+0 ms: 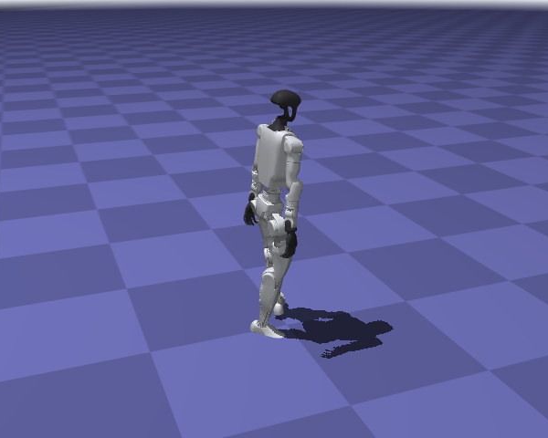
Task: Upper body actions
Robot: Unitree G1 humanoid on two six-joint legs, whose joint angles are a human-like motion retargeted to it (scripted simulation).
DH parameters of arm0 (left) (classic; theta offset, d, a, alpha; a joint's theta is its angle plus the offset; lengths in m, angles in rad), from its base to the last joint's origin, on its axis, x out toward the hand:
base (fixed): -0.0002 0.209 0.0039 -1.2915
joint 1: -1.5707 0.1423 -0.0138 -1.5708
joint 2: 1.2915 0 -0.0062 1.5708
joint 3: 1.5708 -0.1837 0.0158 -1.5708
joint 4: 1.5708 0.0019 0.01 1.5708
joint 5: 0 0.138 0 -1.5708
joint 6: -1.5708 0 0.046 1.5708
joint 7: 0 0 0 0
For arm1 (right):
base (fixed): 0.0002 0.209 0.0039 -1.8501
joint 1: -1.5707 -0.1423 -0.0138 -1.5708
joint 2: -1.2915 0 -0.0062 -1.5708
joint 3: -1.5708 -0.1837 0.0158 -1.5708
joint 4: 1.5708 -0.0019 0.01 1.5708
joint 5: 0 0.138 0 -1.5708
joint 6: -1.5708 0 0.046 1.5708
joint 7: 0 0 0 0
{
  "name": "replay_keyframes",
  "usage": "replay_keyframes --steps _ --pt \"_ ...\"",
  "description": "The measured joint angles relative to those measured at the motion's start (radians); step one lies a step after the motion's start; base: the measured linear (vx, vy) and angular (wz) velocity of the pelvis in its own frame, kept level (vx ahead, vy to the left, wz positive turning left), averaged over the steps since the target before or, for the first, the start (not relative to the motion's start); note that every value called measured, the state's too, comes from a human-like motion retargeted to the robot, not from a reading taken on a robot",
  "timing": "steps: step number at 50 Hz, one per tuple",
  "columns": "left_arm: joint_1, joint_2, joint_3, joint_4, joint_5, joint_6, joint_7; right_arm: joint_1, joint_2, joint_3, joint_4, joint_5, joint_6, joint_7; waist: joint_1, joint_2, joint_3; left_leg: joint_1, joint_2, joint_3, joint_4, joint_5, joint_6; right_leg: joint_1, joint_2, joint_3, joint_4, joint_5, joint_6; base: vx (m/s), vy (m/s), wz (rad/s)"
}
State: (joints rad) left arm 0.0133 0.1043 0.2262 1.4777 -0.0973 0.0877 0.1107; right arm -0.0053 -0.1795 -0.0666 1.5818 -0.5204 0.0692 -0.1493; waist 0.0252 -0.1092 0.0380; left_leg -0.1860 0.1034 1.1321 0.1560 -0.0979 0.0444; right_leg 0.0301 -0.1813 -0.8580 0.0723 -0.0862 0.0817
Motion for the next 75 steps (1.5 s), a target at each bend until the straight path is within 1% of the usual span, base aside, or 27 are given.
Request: replay_keyframes --steps 3,6,7,8,10,12,15,21,23,27,30,32,34,37,40,45,48,52,54,55,57,59,60,63,67,70,75 --pt "0.015 0.007 0.025 -0.003 -0.007 0.0 0.003 0.023 0.011 -0.005 0.024 0.006 0.009 -0.012 -0.021 -0.032 -0.033 0.032 0.007 0.073 0.077 -0.003 0.007 0.013 -0.017 -0.106 -0.002 -0.01 0.036 0.16 0.03 2.93" --pt "0.039 0.007 0.073 -0.001 -0.03 0.003 0.011 0.038 0.025 -0.004 0.037 0.008 0.017 -0.018 -0.023 -0.049 -0.064 0.092 -0.025 0.171 0.058 0.008 0.005 0.023 -0.017 -0.186 0.002 -0.017 0.071 0.23 0.04 2.26" --pt "0.046 0.007 0.093 0.003 -0.042 0.005 0.014 0.039 0.03 -0.004 0.037 0.009 0.017 -0.017 -0.021 -0.046 -0.073 0.101 -0.038 0.156 0.033 0.022 -0.01 0.027 -0.006 -0.21 0.004 -0.019 0.081 0.27 0.05 1.97" --pt "0.054 0.007 0.114 0.011 -0.055 0.009 0.018 0.042 0.035 -0.004 0.033 0.01 0.013 -0.013 -0.013 -0.035 -0.079 0.107 -0.045 0.104 0.004 0.047 -0.05 0.034 0.017 -0.239 0.006 -0.022 0.091 0.28 0.03 1.71" --pt "0.075 0.001 0.151 0.027 -0.077 0.014 0.024 0.05 0.038 0.004 0.021 0.01 0.006 -0.007 0.015 -0.034 -0.089 0.143 -0.085 0.142 -0.04 0.04 -0.072 0.043 0.037 -0.266 0.007 -0.019 0.099 0.32 0.08 1.05" --pt "0.079 -0.004 0.187 0.051 -0.104 0.025 0.023 0.042 0.04 0.021 0.004 0.009 0.004 0.002 0.041 -0.05 -0.078 0.065 -0.096 -0.094 -0.059 0.051 -0.033 0.059 0.037 -0.278 0.0 -0.01 0.104 0.31 0.15 0.61" --pt "0.086 -0.01 0.229 0.069 -0.15 0.029 0.027 0.021 0.051 0.039 -0.017 0.015 -0.011 0.0 0.074 -0.051 -0.062 0.078 -0.118 -0.093 -0.093 0.034 -0.014 0.076 0.062 -0.316 -0.01 0.006 0.11 0.21 0.06 0.43" --pt "0.116 -0.034 0.297 0.05 -0.162 0.02 0.006 -0.021 0.063 0.074 -0.049 -0.039 -0.042 0.02 0.197 -0.095 -0.042 0.096 -0.154 -0.156 -0.137 0.014 -0.02 0.11 0.065 -0.315 -0.017 0.034 0.113 0.28 0.1 -0.11" --pt "0.125 -0.033 0.298 0.054 -0.169 0.018 0.004 -0.025 0.068 0.088 -0.062 -0.049 -0.065 -0.013 0.189 -0.094 -0.049 0.097 -0.156 -0.195 -0.144 0.007 -0.019 0.128 0.073 -0.31 -0.007 0.045 0.109 0.32 0.07 0.66" --pt "0.123 -0.016 0.283 0.069 -0.157 0.028 0.004 -0.011 0.07 0.116 -0.075 -0.07 -0.103 -0.041 0.091 -0.061 -0.079 0.089 -0.132 -0.29 -0.14 -0.001 -0.007 0.166 0.092 -0.282 0.061 0.117 0.103 0.34 0.04 1.54" --pt "0.09 -0.009 0.26 0.053 -0.135 0.028 0.003 0.004 0.065 0.12 -0.065 -0.06 -0.104 -0.027 0.031 -0.007 -0.072 0.083 -0.076 -0.39 -0.124 -0.002 0.001 0.192 0.111 -0.256 0.161 0.199 0.056 0.27 0.0 1.85" --pt "0.067 -0.008 0.23 0.021 -0.118 0.015 -0.002 0.012 0.059 0.117 -0.048 -0.038 -0.1 -0.021 0.015 0.029 -0.057 0.089 -0.04 -0.441 -0.12 -0.001 0.004 0.194 0.11 -0.212 0.256 0.228 0.007 0.29 0.01 1.71" --pt "0.044 -0.003 0.192 -0.012 -0.092 0.005 -0.013 0.023 0.057 0.108 -0.028 -0.021 -0.093 -0.019 0.008 0.053 -0.049 0.095 -0.017 -0.483 -0.123 0.002 0.006 0.178 0.095 -0.147 0.362 0.227 -0.009 0.28 -0.01 1.49" --pt "0.011 0.011 0.131 -0.05 -0.048 -0.008 -0.021 0.037 0.059 0.095 0.0 -0.002 -0.082 -0.024 0.006 0.065 -0.049 0.098 -0.008 -0.532 -0.132 0.008 0.009 0.119 0.063 -0.03 0.483 0.168 0.032 0.28 -0.02 1.28" --pt "-0.023 0.023 0.077 -0.074 -0.008 -0.02 -0.016 0.043 0.063 0.088 0.016 0.008 -0.073 -0.027 0.0 0.058 -0.047 0.093 -0.018 -0.572 -0.145 0.021 0.011 0.005 0.06 0.174 0.535 0.122 0.085 0.18 -0.08 1.24" --pt "-0.053 0.034 0.029 -0.071 0.016 -0.022 -0.03 0.031 0.067 0.104 -0.014 -0.006 -0.067 -0.021 0.008 0.048 -0.042 0.091 -0.03 -0.588 -0.179 0.045 0.013 -0.14 0.039 0.372 0.478 0.072 0.074 0.14 -0.12 0.71" --pt "-0.054 0.037 0.017 -0.05 0.028 -0.012 -0.044 0.021 0.073 0.116 -0.054 -0.017 -0.071 -0.016 -0.019 0.039 -0.034 0.074 -0.035 -0.622 -0.178 0.061 0.007 -0.222 0.056 0.507 0.379 0.044 0.069 0.09 -0.22 1.05" --pt "-0.056 0.04 0.004 -0.019 0.029 0.003 -0.05 0.008 0.079 0.125 -0.109 -0.009 -0.084 -0.007 -0.057 0.022 0.011 0.083 -0.055 -0.673 -0.176 0.08 -0.006 -0.284 0.094 0.729 0.229 -0.001 0.078 0.06 -0.3 1.4" --pt "-0.049 0.039 -0.009 -0.008 0.027 0.008 -0.055 0.008 0.079 0.129 -0.127 -0.007 -0.088 -0.006 -0.067 0.013 0.039 0.101 -0.071 -0.709 -0.174 0.088 -0.014 -0.283 0.096 0.79 0.156 -0.01 0.089 0.12 -0.3 1.56" --pt "-0.041 0.038 -0.017 -0.004 0.027 0.009 -0.057 0.012 0.077 0.131 -0.133 -0.007 -0.09 -0.008 -0.069 0.008 0.05 0.111 -0.079 -0.726 -0.172 0.09 -0.019 -0.274 0.087 0.789 0.119 -0.007 0.096 0.12 -0.32 1.45" --pt "-0.034 0.043 -0.036 0.005 0.032 0.015 -0.061 0.017 0.075 0.133 -0.135 -0.008 -0.089 -0.01 -0.061 -0.005 0.067 0.131 -0.095 -0.748 -0.168 0.094 -0.032 -0.236 0.052 0.692 0.078 0.098 0.052 0.12 -0.34 1.27" --pt "-0.031 0.056 -0.057 0.01 0.052 0.03 -0.067 0.027 0.074 0.126 -0.123 -0.018 -0.084 0.002 -0.046 -0.013 0.072 0.137 -0.099 -0.794 -0.155 0.101 -0.056 -0.192 0.036 0.614 0.09 0.023 0.026 0.16 -0.31 1.77" --pt "-0.034 0.064 -0.067 0.009 0.07 0.041 -0.071 0.029 0.076 0.113 -0.114 -0.028 -0.078 0.016 -0.051 -0.02 0.081 0.136 -0.107 -0.842 -0.145 0.108 -0.065 -0.177 0.03 0.622 0.103 0.016 0.03 0.12 -0.39 2.01" --pt "-0.026 0.051 -0.088 -0.006 0.074 0.031 -0.045 0.027 0.073 0.08 -0.106 -0.051 -0.058 0.037 0.036 -0.014 0.09 0.112 -0.075 -0.834 -0.1 0.115 -0.102 -0.146 0.02 0.514 0.108 -0.015 0.024 0.0 -0.38 1.12" --pt "0.008 0.04 -0.082 -0.005 0.049 0.007 -0.068 0.03 0.06 0.073 -0.119 -0.097 -0.051 0.007 0.011 0.002 0.077 0.079 -0.069 -0.874 -0.041 0.138 -0.134 -0.101 0.014 0.433 0.086 -0.029 0.025 0.05 -0.18 1.15" --pt "0.042 0.022 -0.06 0.006 0.077 0.018 -0.07 0.02 0.047 0.072 -0.113 -0.094 -0.035 -0.004 0.016 0.019 0.054 0.091 -0.079 -0.835 -0.059 0.124 -0.13 -0.083 0.028 0.42 0.06 -0.023 0.016 0.05 -0.01 0.22" --pt "0.098 0.003 -0.071 0.056 0.089 0.007 -0.056 0.008 0.051 0.029 -0.107 -0.051 -0.045 0.023 0.019 0.049 0.006 0.133 -0.079 -0.778 -0.118 0.103 -0.089 -0.054 0.055 0.4 0.018 -0.008 0.004 0.11 0.05 -0.06"
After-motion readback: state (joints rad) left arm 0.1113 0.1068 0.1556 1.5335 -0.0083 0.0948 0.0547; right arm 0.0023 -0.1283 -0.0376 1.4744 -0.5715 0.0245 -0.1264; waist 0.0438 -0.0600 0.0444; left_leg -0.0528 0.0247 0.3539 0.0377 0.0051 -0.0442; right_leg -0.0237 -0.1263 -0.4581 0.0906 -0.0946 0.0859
